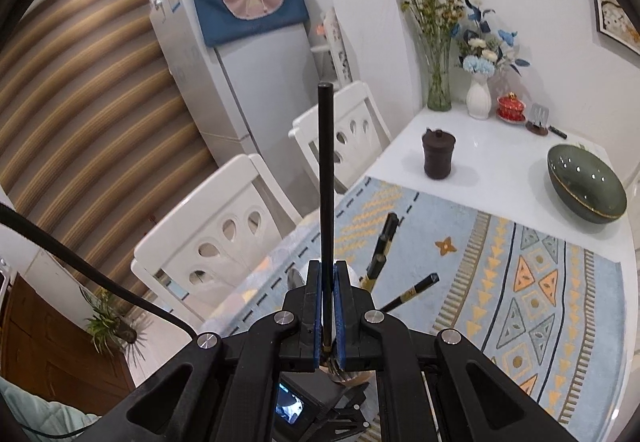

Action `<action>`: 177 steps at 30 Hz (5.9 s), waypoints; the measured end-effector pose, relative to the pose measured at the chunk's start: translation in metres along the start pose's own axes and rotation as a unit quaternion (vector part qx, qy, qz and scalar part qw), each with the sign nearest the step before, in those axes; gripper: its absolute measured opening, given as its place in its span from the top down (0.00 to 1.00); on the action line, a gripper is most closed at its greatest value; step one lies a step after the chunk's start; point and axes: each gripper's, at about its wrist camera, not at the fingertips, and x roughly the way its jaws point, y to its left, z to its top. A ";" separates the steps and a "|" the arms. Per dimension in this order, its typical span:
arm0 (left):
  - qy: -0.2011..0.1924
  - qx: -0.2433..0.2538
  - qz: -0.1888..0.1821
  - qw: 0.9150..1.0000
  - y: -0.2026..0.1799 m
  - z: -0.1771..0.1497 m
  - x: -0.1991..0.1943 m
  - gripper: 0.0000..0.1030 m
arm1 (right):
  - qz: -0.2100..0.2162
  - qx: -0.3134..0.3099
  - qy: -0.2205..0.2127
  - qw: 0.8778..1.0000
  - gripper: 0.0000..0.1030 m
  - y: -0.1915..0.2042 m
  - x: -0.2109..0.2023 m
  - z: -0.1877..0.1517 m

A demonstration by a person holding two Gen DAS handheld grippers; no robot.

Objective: Organize utensils

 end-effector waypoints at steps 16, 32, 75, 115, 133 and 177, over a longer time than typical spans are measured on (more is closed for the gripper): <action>0.000 0.000 -0.001 1.000 0.001 0.000 0.000 0.01 | 0.015 0.038 -0.030 0.999 0.85 -0.023 -0.023 0.005; 0.000 -0.001 -0.001 1.000 0.002 0.001 0.000 0.01 | 0.019 0.102 -0.033 0.994 0.73 -0.056 -0.036 -0.011; -0.112 0.075 0.086 0.987 0.071 -0.009 -0.231 0.01 | -0.223 0.192 -0.086 0.952 0.49 0.094 -0.128 -0.170; -0.043 -0.035 0.026 0.998 0.046 0.033 -0.247 0.00 | -0.290 0.177 0.001 0.941 0.46 0.059 -0.110 -0.177; -0.016 -0.047 0.054 0.997 0.000 0.053 -0.214 0.00 | -0.271 0.170 0.022 0.947 0.46 -0.023 -0.094 -0.158; 0.049 -0.078 0.102 0.990 0.004 0.036 -0.164 0.00 | -0.227 0.152 0.088 0.958 0.46 -0.057 -0.038 -0.158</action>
